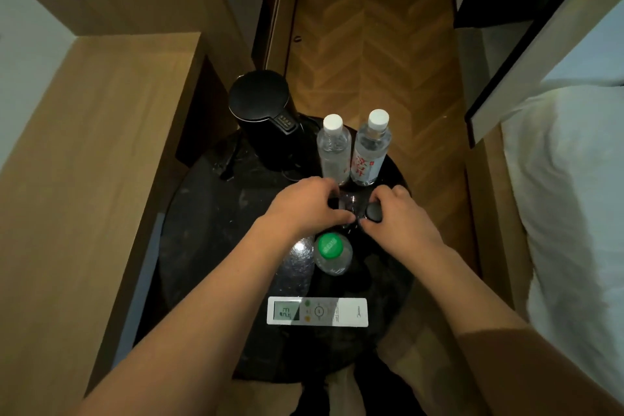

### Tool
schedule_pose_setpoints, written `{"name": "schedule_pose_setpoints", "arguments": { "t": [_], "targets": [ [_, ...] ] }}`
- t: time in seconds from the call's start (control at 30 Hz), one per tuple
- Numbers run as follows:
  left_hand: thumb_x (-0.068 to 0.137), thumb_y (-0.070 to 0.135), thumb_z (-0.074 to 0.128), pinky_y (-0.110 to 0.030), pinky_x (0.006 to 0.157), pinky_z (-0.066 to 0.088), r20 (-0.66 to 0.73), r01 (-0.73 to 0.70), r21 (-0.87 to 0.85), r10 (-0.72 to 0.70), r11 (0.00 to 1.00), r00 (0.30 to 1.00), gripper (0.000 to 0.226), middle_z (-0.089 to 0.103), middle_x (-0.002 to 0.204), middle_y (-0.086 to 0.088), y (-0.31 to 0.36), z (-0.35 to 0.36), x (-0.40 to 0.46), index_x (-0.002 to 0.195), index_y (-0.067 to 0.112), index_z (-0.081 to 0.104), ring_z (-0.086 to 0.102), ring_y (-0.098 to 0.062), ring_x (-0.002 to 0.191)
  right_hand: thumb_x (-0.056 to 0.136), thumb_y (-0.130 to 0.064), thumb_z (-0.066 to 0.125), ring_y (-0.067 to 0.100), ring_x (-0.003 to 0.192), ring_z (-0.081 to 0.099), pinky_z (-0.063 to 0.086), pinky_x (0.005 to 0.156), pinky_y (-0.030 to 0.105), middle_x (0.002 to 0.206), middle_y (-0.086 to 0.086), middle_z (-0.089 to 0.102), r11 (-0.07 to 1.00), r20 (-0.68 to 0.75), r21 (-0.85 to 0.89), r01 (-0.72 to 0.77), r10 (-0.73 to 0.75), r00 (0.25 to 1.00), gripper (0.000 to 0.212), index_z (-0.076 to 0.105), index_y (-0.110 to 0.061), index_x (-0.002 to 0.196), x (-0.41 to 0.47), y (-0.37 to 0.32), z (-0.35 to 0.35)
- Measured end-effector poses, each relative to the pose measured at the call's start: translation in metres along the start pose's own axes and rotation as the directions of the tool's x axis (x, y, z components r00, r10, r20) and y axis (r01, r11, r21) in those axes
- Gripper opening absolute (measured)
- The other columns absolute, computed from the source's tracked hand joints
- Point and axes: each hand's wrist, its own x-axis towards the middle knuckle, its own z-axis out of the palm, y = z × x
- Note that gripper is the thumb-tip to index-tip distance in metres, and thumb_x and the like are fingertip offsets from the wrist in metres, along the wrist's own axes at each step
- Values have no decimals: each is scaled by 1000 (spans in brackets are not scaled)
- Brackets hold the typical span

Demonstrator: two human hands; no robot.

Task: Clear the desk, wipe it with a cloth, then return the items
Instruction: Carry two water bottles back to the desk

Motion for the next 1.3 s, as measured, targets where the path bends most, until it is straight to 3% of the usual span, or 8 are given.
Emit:
{"name": "schedule_pose_setpoints", "arguments": {
  "t": [0.1, 0.2, 0.37, 0.57, 0.83, 0.97, 1.1, 1.3],
  "targets": [
    [81, 56, 72, -33, 66, 45, -35, 64, -14, -65, 998, 997, 36, 55, 82, 14, -3, 2, -2, 99, 30, 54, 60, -17, 83, 86, -36, 69, 28, 95, 57, 41, 71, 33, 107, 1, 44, 1000, -6, 0, 30, -30, 1000, 32, 53, -19, 108, 6, -1, -6],
    [86, 47, 66, -36, 66, 52, -105, 129, -68, -136, 989, 985, 28, 61, 83, 6, -8, 1, -11, 98, 23, 58, 65, -23, 83, 84, -34, 68, 27, 90, 57, 42, 70, 34, 102, -1, 43, 997, -26, 13, 78, -78, 997, 27, 53, -19, 101, 5, -6, -14],
    [80, 44, 67, -39, 56, 52, -276, 238, -316, -329, 918, 903, 27, 64, 71, 1, -28, -6, -55, 89, 23, 54, 64, -19, 62, 81, -35, 66, 26, 88, 53, 43, 72, 36, 102, 1, 47, 983, -117, 13, 183, -180, 977, 26, 53, -17, 95, 1, -37, -40],
    [84, 46, 65, -37, 59, 56, -454, 364, -411, -534, 836, 713, 25, 63, 72, 7, -58, -25, -127, 95, 26, 54, 62, -11, 64, 82, -32, 66, 20, 87, 49, 41, 74, 34, 100, -3, 44, 920, -189, -46, 390, -391, 901, 22, 52, -20, 93, -9, -110, -63],
    [82, 44, 66, -34, 56, 42, -551, 365, -642, -737, 674, 392, 24, 56, 77, 10, -113, -30, -249, 89, 25, 54, 55, -11, 71, 86, -33, 67, 20, 82, 49, 38, 69, 33, 100, 0, 44, 761, -127, -173, 625, -646, 752, 25, 56, -18, 101, -62, -231, -37],
    [83, 43, 66, -32, 54, 36, -542, 344, -718, -796, 605, 269, 24, 52, 73, 10, -138, -14, -326, 81, 27, 48, 51, -13, 66, 88, -35, 66, 22, 90, 53, 47, 76, 38, 105, 1, 46, 674, -5, -165, 720, -731, 682, 31, 58, -14, 109, -109, -288, 9],
    [84, 45, 67, -38, 62, 51, -510, 350, -773, -847, 529, 153, 25, 55, 79, 11, -158, 18, -399, 89, 27, 51, 55, -12, 72, 90, -33, 68, 17, 94, 50, 43, 81, 30, 107, -2, 44, 572, 126, -88, 815, -806, 579, 34, 58, -15, 117, -162, -327, 65],
    [85, 45, 70, -40, 71, 60, -345, 361, -878, -938, 314, -24, 27, 59, 86, 12, -168, 77, -500, 97, 28, 54, 61, -11, 79, 90, -32, 68, 14, 95, 48, 45, 81, 30, 111, -2, 50, 406, 334, 6, 914, -862, 381, 35, 58, -18, 121, -246, -363, 144]
  ]
}}
